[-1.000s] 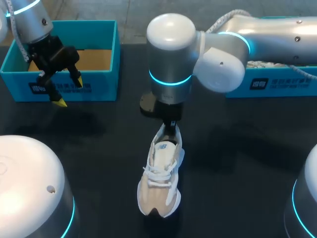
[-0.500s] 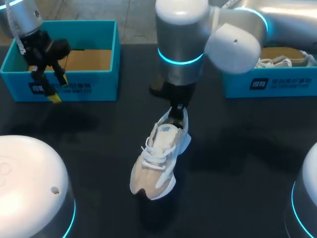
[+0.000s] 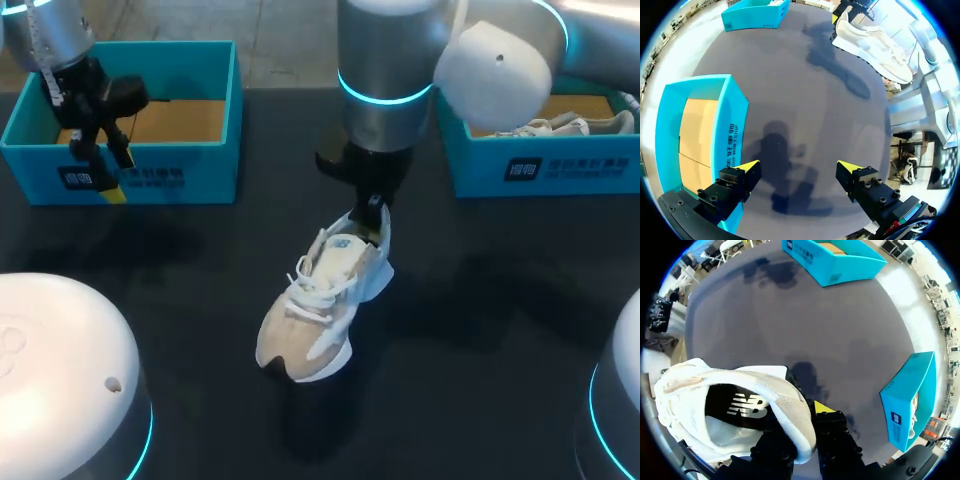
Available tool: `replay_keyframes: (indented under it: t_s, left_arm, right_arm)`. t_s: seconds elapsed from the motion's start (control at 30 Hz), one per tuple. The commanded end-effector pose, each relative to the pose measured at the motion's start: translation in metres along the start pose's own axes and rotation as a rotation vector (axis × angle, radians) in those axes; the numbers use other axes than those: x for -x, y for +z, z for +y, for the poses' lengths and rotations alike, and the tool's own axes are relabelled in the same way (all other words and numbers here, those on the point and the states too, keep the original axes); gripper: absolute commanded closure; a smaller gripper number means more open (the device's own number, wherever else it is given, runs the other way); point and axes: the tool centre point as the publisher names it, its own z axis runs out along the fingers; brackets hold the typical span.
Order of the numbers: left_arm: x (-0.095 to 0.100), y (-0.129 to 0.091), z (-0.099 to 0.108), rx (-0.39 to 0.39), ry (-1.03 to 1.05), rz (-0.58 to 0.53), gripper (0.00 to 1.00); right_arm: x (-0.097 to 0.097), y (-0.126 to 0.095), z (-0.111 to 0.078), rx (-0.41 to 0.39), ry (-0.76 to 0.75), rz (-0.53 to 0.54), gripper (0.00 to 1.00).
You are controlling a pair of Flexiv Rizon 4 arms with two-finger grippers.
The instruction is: Take the shoe out of the shoebox, open the shoe tongue, remove and reinsert the insole, then place the shoe into the shoebox
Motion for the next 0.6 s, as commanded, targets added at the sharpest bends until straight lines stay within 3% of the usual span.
replay_keyframes:
  t_s: [0.03, 0.17, 0.3, 0.47, 0.6]
  left_arm:
    - [-0.001, 0.000, 0.001, 0.001, 0.000, -0.002, 0.00]
    - [-0.001, 0.000, 0.001, 0.001, 0.000, -0.002, 0.00]
    - [0.001, -0.009, 0.005, -0.016, -0.064, 0.012, 0.00]
    - [0.004, -0.025, 0.022, -0.036, -0.219, 0.026, 0.00]
    - [0.011, -0.037, 0.044, -0.041, -0.360, 0.043, 0.00]
  right_arm:
    - [0.000, -0.001, -0.001, 0.003, -0.001, 0.002, 1.00]
    - [0.001, -0.001, -0.001, 0.009, -0.017, -0.005, 1.00]
    - [0.010, -0.011, -0.004, 0.010, -0.112, -0.090, 1.00]
    - [0.032, -0.029, -0.015, 0.036, -0.231, -0.131, 1.00]
    - [0.054, -0.045, -0.021, -0.009, -0.256, -0.159, 1.00]
